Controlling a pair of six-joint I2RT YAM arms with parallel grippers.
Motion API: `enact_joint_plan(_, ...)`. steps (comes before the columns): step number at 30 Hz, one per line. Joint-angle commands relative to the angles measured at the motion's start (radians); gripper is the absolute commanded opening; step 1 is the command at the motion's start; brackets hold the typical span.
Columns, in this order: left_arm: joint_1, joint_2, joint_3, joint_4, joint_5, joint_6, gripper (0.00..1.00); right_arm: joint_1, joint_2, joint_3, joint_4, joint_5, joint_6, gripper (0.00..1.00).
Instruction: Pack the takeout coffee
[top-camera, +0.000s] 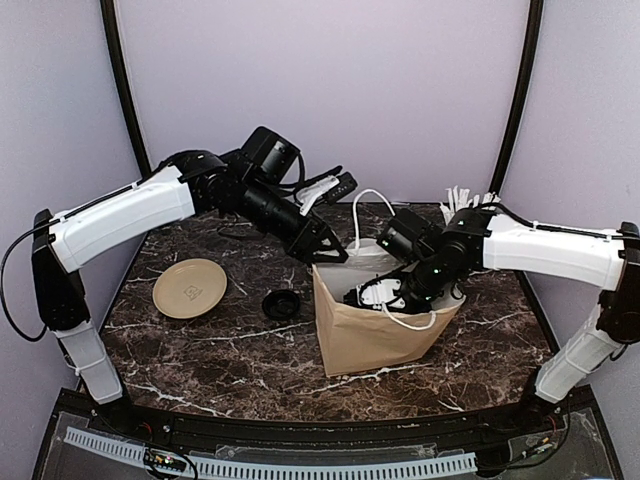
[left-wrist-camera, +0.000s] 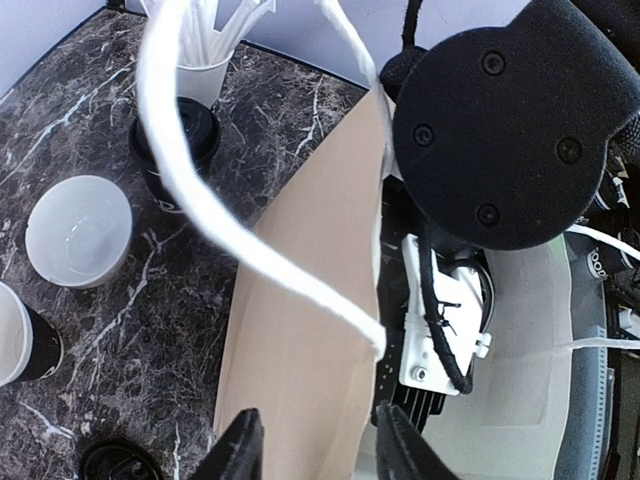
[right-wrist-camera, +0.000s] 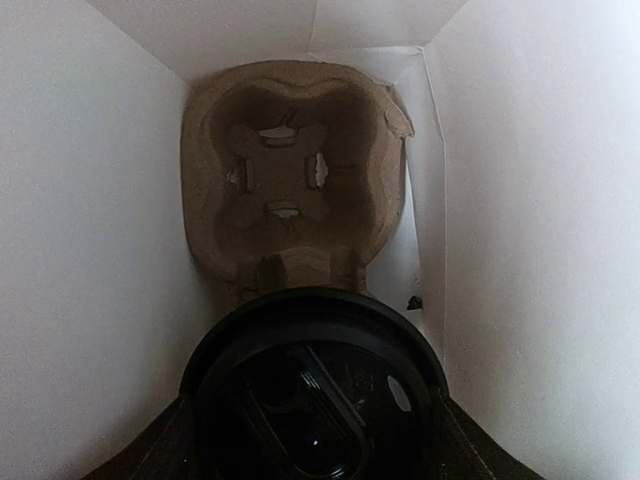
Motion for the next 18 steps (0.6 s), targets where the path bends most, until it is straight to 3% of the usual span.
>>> enact_joint_plan(1,0.001,-0.01,0.046,-0.004,-0.052,0.032,0.36,-0.001,0.029,-0.005,-0.017,0.107,-0.025,0.52)
enact_joint_plan(5,0.001,0.008,0.077,-0.015,-0.028,0.044,0.2,0.0,0.034,0.055,-0.074,0.064,-0.031,0.61)
enact_joint_plan(11,-0.001,0.034,0.108,-0.041,-0.004,0.052,0.06,-0.001,0.03,0.187,-0.205,-0.054,-0.048,0.78)
enact_joint_plan(18,-0.002,0.041,0.113,-0.038,0.002,0.058,0.0,-0.001,0.028,0.274,-0.287,-0.096,-0.048,0.88)
